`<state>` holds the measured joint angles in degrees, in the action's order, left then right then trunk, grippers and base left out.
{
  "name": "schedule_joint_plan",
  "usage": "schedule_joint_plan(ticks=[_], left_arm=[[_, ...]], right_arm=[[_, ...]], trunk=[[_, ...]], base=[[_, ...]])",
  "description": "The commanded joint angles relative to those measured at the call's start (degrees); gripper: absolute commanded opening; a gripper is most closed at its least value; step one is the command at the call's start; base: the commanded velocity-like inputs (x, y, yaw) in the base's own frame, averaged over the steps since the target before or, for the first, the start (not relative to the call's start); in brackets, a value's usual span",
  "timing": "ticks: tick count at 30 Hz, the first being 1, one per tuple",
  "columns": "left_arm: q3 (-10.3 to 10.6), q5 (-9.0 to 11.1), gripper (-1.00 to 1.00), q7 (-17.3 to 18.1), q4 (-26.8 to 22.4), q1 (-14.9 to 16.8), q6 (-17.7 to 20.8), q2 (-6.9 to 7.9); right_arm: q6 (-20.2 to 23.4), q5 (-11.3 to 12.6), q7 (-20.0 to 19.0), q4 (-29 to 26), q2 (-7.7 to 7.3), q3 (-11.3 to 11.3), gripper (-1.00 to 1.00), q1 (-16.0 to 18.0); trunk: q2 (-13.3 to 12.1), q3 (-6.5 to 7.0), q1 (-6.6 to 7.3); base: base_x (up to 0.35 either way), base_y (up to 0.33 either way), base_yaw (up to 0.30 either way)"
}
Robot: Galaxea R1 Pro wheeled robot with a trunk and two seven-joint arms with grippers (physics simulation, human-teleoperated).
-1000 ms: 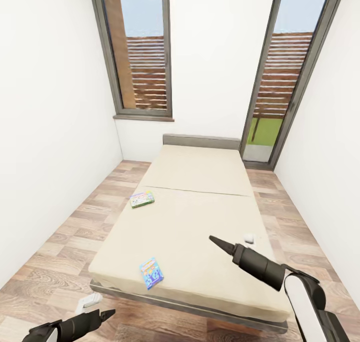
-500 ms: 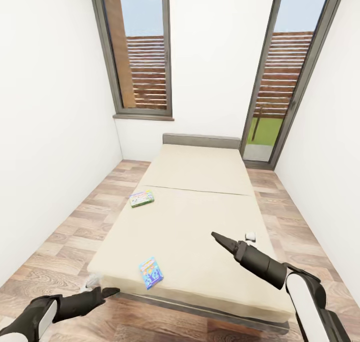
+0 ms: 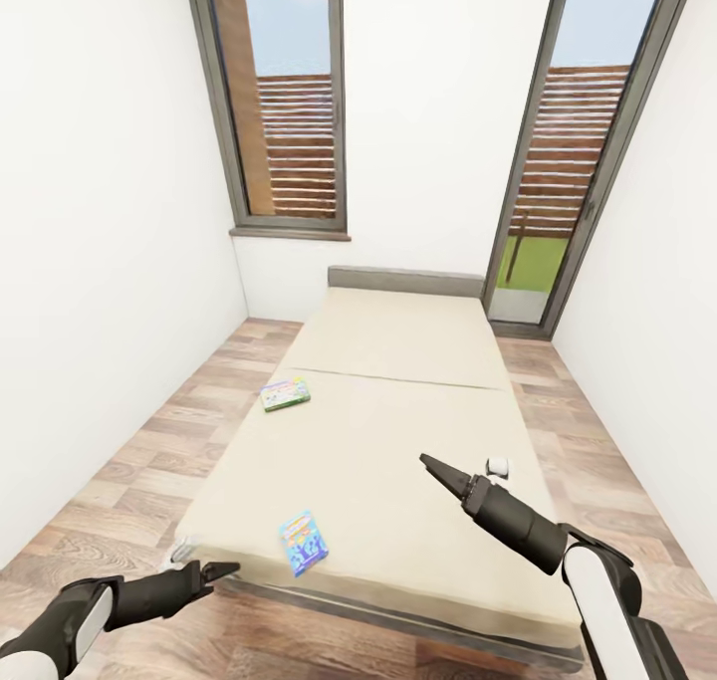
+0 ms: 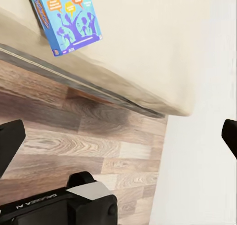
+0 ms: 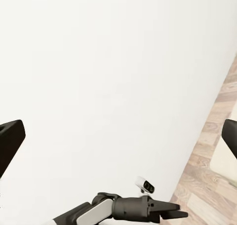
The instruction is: Put all the toys in the child's room - the three board games (two on the bed and one on the table), the two jigsaw puzzles on the table, and the tennis ball on the table - inside the toy box on the table in the child's room.
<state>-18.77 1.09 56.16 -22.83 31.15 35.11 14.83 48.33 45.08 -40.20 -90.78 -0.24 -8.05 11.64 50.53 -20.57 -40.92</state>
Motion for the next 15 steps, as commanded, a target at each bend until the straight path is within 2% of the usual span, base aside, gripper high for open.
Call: schedule_joint_plan(ticks=[1,3,5,15], left_arm=[[-0.2,0.1,1.00,0.7,0.0,0.0,0.5,0.00],[-0.2,0.1,1.00,4.1,0.1,0.0,0.6,-0.02],[-0.2,0.1,1.00,5.5,0.1,0.0,0.6,-0.05],[-0.4,0.1,1.00,6.9,0.5,0.0,0.4,-0.33]], right_arm=[[0.3,0.1,-0.1,0.0,0.02,-0.1,1.00,0.0],[0.3,0.1,-0.1,0.0,0.05,0.0,1.00,0.0],[-0.1,0.1,-0.1,0.0,0.05,0.0,1.00,0.0],[-2.1,0.2,-0.6,0.0,-0.10,0.0,1.00,-0.1]], trunk=[[0.5,-0.17,-0.23],[1.3,-0.36,-0.67],[2.1,-0.54,-1.11],[6.1,-1.47,-3.31]], base=[[0.000,0.000,0.101],[0.000,0.000,0.103],[0.000,0.000,0.104],[0.000,0.000,0.103]])
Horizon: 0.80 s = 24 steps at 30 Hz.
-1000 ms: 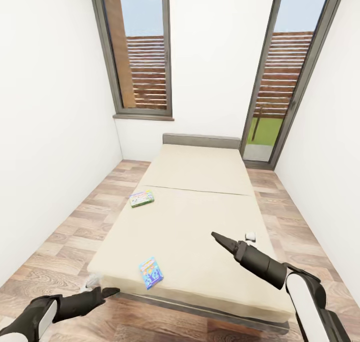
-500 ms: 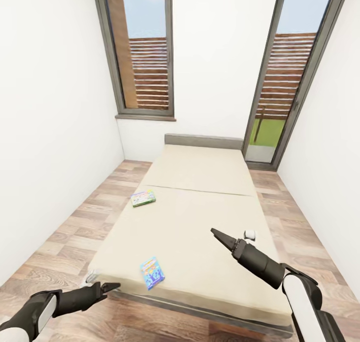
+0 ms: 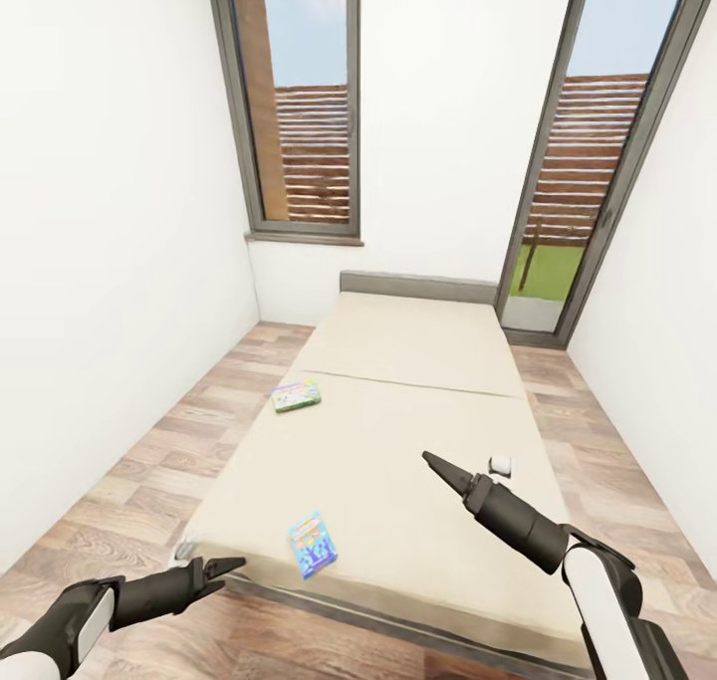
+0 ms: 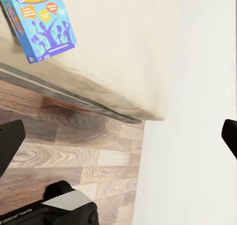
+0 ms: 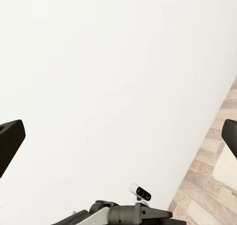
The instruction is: Put all the toys in the child's room - the three board games (two on the bed and one on the table), the two jigsaw puzzles on the table, and the tennis ball on the table - inside the toy box on the table in the child's room.
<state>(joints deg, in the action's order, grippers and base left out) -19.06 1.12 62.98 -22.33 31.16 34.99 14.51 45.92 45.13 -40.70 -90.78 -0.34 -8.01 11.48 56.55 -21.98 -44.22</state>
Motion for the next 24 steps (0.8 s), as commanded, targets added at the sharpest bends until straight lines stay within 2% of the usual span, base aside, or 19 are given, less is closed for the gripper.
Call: schedule_joint_plan(ticks=[1,6,14,20,24], left_arm=[[-0.3,0.1,1.00,0.1,0.0,0.0,0.6,-0.06],[-2.7,0.2,1.00,0.0,0.1,0.0,0.6,-0.58],[-4.0,0.1,1.00,0.1,0.1,0.0,0.5,-1.15],[-4.2,0.2,1.00,0.3,0.1,0.0,0.4,-1.01],[-5.9,0.2,1.00,0.5,0.0,0.0,0.3,-0.91]], right_arm=[[0.3,0.1,-0.2,0.0,0.00,-0.1,1.00,0.0],[0.3,0.1,-0.6,0.0,-0.05,-0.2,1.00,0.0],[0.2,0.1,-0.7,0.0,0.05,-0.2,1.00,-0.1],[0.1,0.1,-0.7,0.0,0.07,-0.1,1.00,-0.1],[0.1,0.1,-0.7,0.0,0.12,-0.1,1.00,-0.1]], trunk=[[0.5,-0.17,-0.23],[2.5,-0.91,-1.33],[5.7,-2.29,-3.09],[8.1,-3.07,-4.40],[9.7,-3.53,-5.28]], base=[[0.000,0.000,0.103],[0.000,0.000,0.050],[0.000,0.000,0.002],[0.000,0.000,-0.142],[0.000,0.000,-0.199]])
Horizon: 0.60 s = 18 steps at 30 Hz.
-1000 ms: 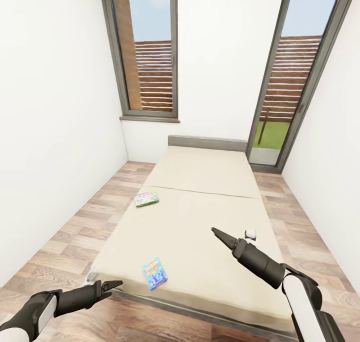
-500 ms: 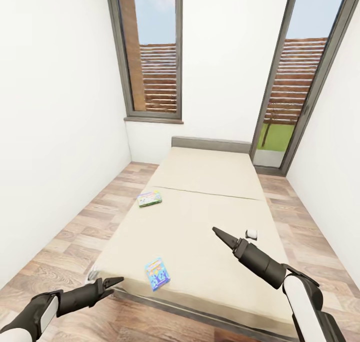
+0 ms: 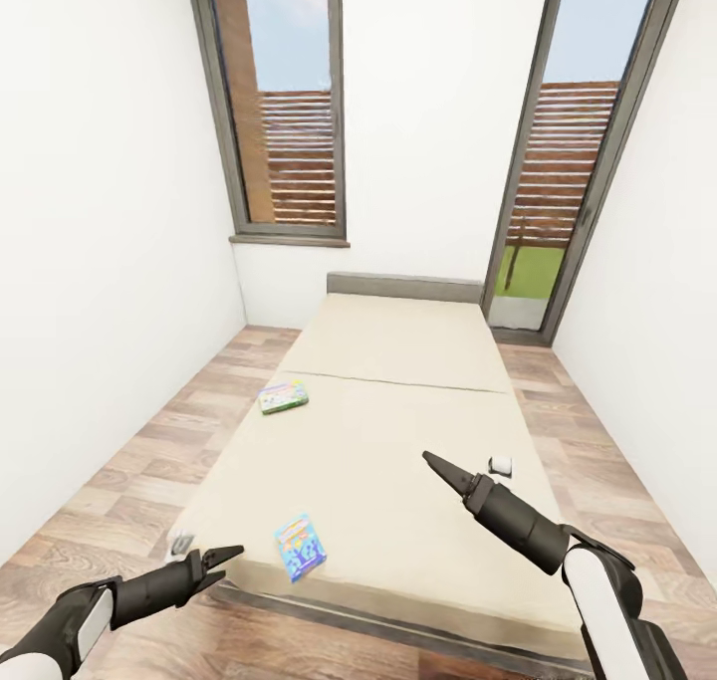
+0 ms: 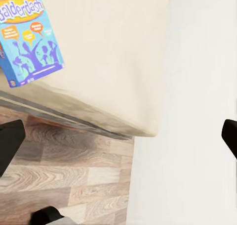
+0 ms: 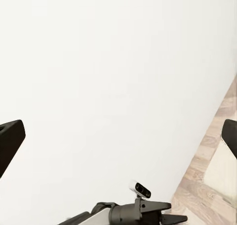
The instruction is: Put all the toys in the child's room - the three board games (two on the bed and one on the table), the two jigsaw puzzles on the table, and the tennis ball on the table - inside the toy box on the table in the child's room.
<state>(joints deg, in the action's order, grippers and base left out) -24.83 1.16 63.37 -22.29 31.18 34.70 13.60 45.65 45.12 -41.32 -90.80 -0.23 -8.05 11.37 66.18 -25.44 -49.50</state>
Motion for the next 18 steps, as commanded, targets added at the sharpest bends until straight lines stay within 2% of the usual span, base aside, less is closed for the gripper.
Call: schedule_joint_plan(ticks=[1,4,7,13,18], left_arm=[[-0.5,0.1,1.00,0.2,0.0,0.0,0.5,0.00],[-1.9,0.1,1.00,0.2,0.0,0.0,0.5,0.07],[-2.2,0.1,1.00,0.4,0.0,0.0,0.5,0.14],[-2.7,0.0,1.00,4.4,0.0,0.0,0.6,0.47],[-2.8,0.0,1.00,7.3,0.0,0.0,0.7,1.87]], right_arm=[[0.3,0.1,-0.1,0.0,0.00,0.0,1.00,0.1],[0.3,0.1,-0.1,0.0,-0.03,0.0,1.00,0.1],[0.3,0.2,-0.1,0.0,0.01,0.1,1.00,0.1],[0.4,0.2,-0.1,-0.2,0.05,0.5,1.00,0.1],[0.4,0.2,-0.1,-0.2,0.05,0.6,1.00,0.0]], trunk=[[0.5,-0.17,-0.23],[1.7,-0.51,-0.89],[2.9,-0.86,-1.55],[5.3,-1.84,-2.86],[7.3,-2.73,-3.96]], base=[[0.000,0.000,-0.204],[0.000,0.000,-0.206],[0.000,0.000,-0.173],[0.000,0.000,-0.048],[0.000,0.000,-0.006]])
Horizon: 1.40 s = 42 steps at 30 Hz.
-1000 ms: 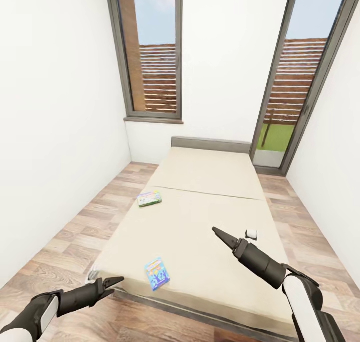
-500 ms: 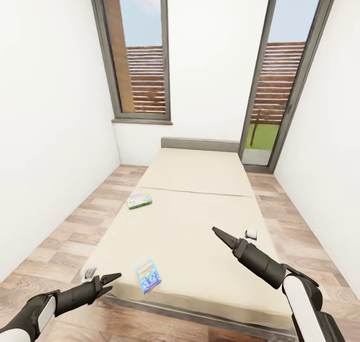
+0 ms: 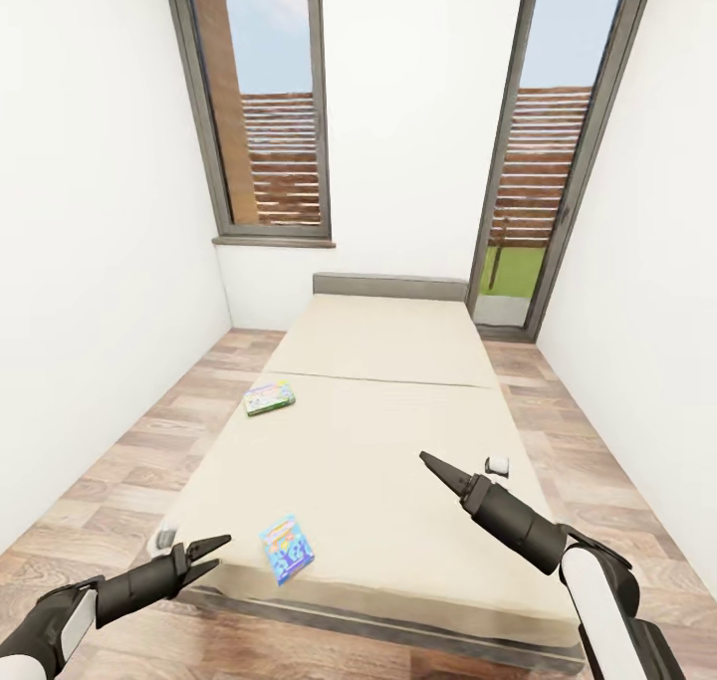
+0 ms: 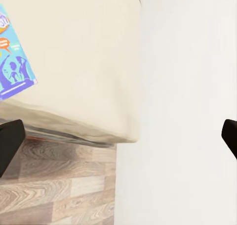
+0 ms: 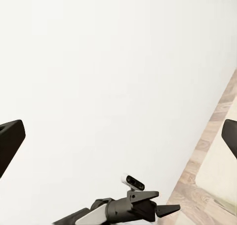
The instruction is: Put all the toys in the child's room - the three board games (two on the bed and one on the table), the two jigsaw puzzles on the table, and the tennis ball on the table - inside the toy box on the table in the child's room.
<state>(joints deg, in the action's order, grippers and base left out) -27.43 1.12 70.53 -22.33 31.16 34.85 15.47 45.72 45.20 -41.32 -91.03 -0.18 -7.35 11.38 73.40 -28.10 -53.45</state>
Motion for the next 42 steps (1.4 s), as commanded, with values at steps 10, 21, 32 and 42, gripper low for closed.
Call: schedule_joint_plan(ticks=[10,21,32,42], left_arm=[[-0.8,0.1,1.00,1.2,0.0,0.0,0.7,1.01],[-2.6,0.1,1.00,1.0,0.0,0.0,0.9,3.74],[-2.7,0.0,1.00,0.7,0.0,0.0,0.6,3.75],[-2.7,0.1,1.00,0.8,0.0,0.0,0.7,4.01]], right_arm=[[0.3,0.2,0.0,0.0,1.19,0.0,1.00,0.0],[0.3,0.2,0.0,0.0,1.41,0.0,1.00,0.0],[0.3,0.2,-0.1,0.0,1.41,0.0,1.00,0.0],[0.3,0.2,-0.1,0.0,1.41,0.0,1.00,0.0]], trunk=[[4.1,-1.86,-2.20],[8.5,-3.83,-4.62],[12.9,-5.81,-7.03],[16.9,-7.60,-9.23]], base=[[0.000,0.000,0.000],[0.000,0.000,0.000],[0.000,0.000,0.000],[0.000,0.000,0.000]])
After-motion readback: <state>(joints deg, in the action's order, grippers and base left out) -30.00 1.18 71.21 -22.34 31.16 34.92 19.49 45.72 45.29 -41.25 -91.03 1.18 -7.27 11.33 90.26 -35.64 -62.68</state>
